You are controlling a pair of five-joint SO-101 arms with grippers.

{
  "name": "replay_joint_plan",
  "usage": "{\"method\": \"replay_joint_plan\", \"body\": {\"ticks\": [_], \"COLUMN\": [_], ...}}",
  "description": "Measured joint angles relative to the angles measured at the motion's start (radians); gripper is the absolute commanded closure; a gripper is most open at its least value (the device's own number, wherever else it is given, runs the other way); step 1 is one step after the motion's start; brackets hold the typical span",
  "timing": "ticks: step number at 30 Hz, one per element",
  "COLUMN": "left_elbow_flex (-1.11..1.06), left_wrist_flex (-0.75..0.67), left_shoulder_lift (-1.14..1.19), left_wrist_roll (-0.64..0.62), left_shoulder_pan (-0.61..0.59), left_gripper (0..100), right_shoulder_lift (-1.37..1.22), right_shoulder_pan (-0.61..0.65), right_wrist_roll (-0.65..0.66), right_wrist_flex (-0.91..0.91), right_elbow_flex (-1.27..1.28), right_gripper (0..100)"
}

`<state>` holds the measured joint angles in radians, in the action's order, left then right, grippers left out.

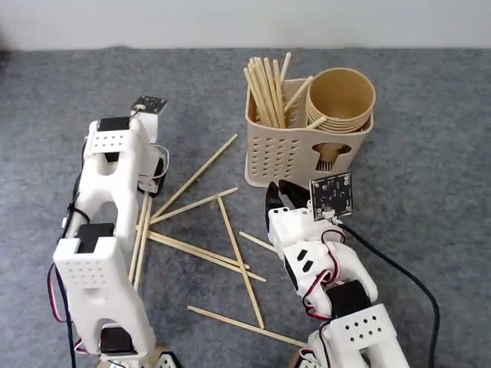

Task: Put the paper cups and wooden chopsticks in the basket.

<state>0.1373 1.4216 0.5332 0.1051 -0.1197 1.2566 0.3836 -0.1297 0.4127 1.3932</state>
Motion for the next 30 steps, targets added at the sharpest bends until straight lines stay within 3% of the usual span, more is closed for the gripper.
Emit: {"method": "replay_joint_plan", "body": {"ticks": [30], "left_elbow_flex": [-0.054], "left_wrist_flex": [-0.005], "left_shoulder_lift": [0.029], "left_wrist_roll": [0.000], "left_shoulder_pan": [0.000], "left_gripper": [99], "right_shoulder_lift": [0.000], "right_shoulder_pan": [0.000], "right_wrist_roll": [0.000], "right_wrist_flex": [0.000], "right_elbow_flex": [0.000], "right_gripper": [94.5]}}
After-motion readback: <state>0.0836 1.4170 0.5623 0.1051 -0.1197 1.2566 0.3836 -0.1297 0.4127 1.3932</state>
